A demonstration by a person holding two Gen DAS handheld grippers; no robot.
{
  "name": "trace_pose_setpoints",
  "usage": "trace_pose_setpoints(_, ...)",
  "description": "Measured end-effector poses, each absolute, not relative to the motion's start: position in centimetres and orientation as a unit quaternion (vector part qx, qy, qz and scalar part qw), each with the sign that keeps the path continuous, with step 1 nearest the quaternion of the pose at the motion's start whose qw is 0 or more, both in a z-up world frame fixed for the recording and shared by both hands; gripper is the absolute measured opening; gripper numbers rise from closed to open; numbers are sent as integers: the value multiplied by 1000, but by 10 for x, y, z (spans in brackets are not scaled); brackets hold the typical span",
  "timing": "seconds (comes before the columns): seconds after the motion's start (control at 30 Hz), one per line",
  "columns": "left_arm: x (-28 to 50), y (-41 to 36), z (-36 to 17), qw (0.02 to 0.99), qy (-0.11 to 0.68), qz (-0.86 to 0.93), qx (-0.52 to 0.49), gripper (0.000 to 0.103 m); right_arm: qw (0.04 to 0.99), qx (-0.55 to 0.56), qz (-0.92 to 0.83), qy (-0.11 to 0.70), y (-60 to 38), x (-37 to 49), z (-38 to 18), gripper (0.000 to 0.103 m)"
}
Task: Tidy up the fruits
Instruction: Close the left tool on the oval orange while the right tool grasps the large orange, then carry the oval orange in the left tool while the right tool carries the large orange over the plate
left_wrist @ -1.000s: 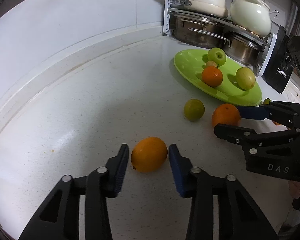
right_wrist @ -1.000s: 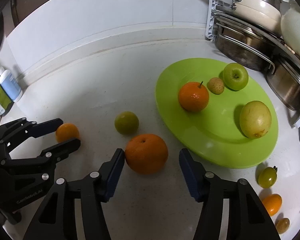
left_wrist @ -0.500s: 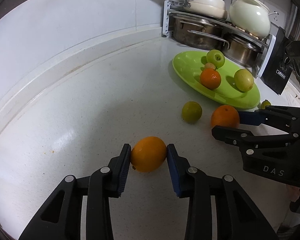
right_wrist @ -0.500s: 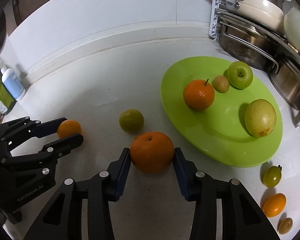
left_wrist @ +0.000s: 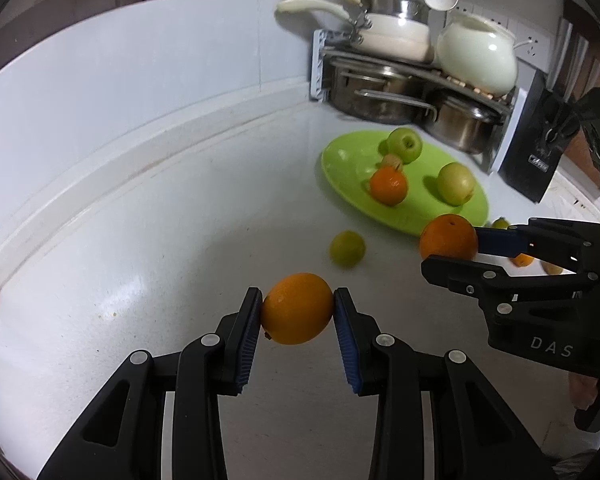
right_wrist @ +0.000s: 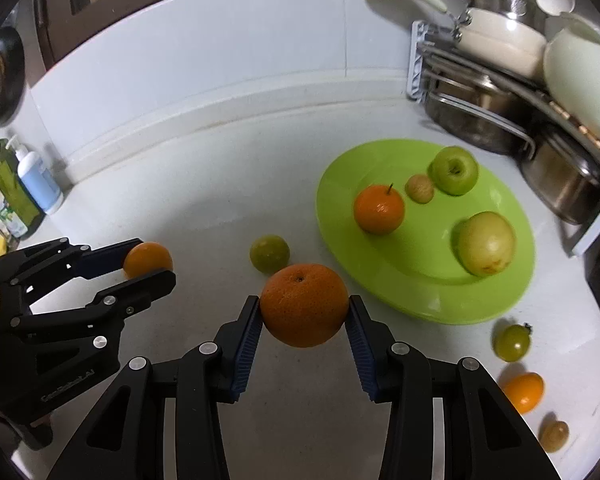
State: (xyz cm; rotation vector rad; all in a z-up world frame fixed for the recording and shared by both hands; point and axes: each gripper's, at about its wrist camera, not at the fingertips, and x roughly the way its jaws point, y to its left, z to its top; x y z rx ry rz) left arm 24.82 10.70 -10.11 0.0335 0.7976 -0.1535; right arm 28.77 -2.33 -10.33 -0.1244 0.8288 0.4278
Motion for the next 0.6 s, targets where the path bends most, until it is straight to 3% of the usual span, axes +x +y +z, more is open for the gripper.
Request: trace_pose_setpoints(0.6, 238, 64, -50, 930, 348, -116, 19, 36, 921, -23, 173, 347, -74, 255, -52, 44)
